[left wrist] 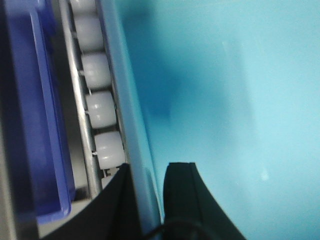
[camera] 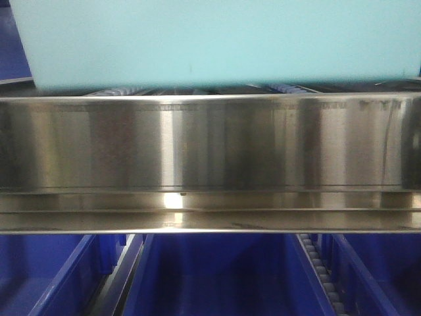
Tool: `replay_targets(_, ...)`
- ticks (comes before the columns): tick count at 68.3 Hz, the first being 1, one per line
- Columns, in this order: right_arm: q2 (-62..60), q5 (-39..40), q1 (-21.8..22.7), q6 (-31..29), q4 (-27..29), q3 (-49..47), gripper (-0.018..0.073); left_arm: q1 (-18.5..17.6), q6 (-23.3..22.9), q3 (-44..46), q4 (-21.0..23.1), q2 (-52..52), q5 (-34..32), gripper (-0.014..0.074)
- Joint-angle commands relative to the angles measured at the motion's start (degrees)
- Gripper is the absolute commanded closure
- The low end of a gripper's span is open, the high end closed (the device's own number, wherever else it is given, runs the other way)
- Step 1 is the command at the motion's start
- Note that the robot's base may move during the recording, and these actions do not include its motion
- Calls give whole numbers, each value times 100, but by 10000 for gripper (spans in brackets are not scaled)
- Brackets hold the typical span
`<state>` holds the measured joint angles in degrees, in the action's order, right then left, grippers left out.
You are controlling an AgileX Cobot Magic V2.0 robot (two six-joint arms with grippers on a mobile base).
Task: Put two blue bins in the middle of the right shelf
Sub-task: 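Lift the teal bin with both grippers and pull it off the shelf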
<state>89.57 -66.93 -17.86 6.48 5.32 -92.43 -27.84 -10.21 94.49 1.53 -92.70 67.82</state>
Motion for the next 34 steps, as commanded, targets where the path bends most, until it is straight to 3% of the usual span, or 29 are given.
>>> replay_targets(1,-277,89,34,-95,-253,-241,712,22,51,267,-37,394,16,707)
replay_targets(22,-390,-303,-5,-95,-216,-1804,712,22,51,1455,-50,819,215,707)
replay_targets(34,-390,-303,-5,-95,-173,-2009,712,22,51,1821,-50,831,215,707)
